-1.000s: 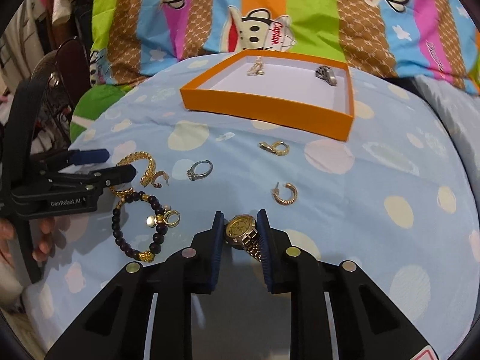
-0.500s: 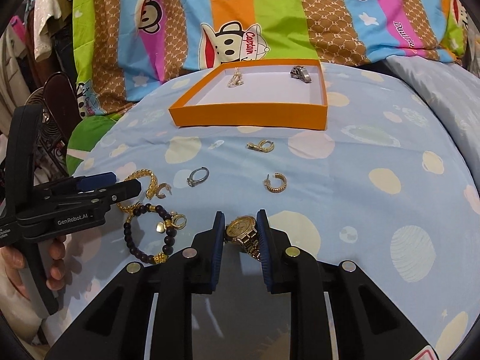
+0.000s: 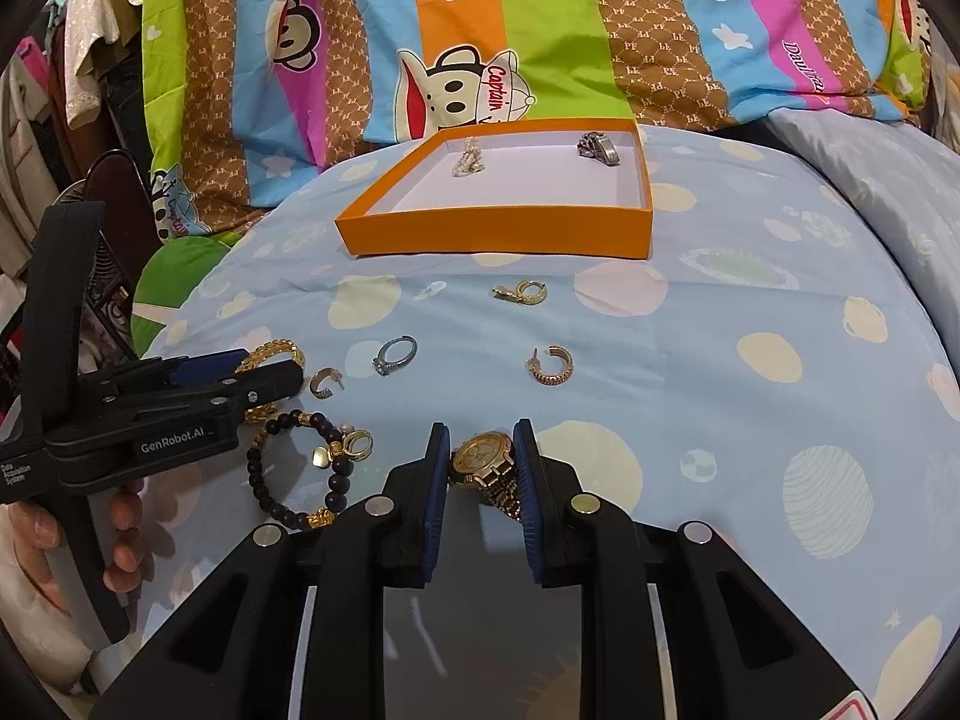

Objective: Organize jewelry
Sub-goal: 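Grasp the gold watch with the right gripper while the left grasps the gold bangle, then release the gold bangle into the orange box with the left gripper while the right releases the gold watch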

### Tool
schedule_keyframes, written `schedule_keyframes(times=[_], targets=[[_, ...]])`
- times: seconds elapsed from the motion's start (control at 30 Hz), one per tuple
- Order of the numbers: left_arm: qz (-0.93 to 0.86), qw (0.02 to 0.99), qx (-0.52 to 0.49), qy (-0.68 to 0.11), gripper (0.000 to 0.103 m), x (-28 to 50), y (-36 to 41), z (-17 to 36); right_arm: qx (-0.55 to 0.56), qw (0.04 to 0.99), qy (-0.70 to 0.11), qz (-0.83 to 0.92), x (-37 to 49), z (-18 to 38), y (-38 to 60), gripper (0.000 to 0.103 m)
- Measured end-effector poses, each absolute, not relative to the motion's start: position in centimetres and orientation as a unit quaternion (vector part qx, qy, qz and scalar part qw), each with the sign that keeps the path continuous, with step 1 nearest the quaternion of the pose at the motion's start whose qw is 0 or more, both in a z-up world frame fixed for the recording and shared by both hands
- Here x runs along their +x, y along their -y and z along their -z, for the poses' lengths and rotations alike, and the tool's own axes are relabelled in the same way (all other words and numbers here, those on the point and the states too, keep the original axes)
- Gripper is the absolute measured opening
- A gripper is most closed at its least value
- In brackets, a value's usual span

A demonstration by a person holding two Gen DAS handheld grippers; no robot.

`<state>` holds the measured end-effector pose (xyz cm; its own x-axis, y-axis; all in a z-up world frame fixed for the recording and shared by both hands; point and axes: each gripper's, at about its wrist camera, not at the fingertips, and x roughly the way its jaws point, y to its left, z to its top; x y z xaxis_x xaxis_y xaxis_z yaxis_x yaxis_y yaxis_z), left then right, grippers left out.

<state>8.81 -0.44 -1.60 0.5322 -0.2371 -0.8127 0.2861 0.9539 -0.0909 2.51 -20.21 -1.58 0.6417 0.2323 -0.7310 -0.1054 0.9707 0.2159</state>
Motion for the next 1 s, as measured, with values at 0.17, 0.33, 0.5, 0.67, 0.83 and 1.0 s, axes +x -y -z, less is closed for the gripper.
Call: schedule_keyframes(times=[0.17, 0.33, 0.5, 0.67, 0.83, 1.0], targets=[[0.154, 0.874, 0.020, -0.460, 0.054, 8.5, 0.0, 1.3, 0.079, 0.906, -0.405, -0.090, 2.4, 1.2, 20.2, 0.020], [0.156, 0.880, 0.009, -0.449, 0.054, 8.1, -0.6, 0.0, 0.081, 0.913, -0.390, -0.085, 2.1, 0.2, 20.3, 0.020], [0.159, 0.889, 0.008, -0.429, 0.054, 8.2, -0.8, -1.9, 0.085, 0.922, -0.369, -0.080, 1.9, -1.4, 20.5, 0.020], [0.161, 0.900, 0.005, -0.405, 0.054, 9.2, -0.8, -4.0, 0.089, 0.932, -0.344, -0.071, 2.3, -3.4, 21.2, 0.020], [0.170, 0.909, -0.005, -0.382, 0.054, 11.5, -0.3, -6.1, 0.095, 0.943, -0.314, -0.057, 4.0, -5.6, 22.5, 0.020], [0.168, 0.916, 0.007, -0.365, 0.054, 15.2, 1.5, -6.9, 0.099, 0.949, -0.296, -0.052, 8.1, -7.1, 23.6, 0.020]])
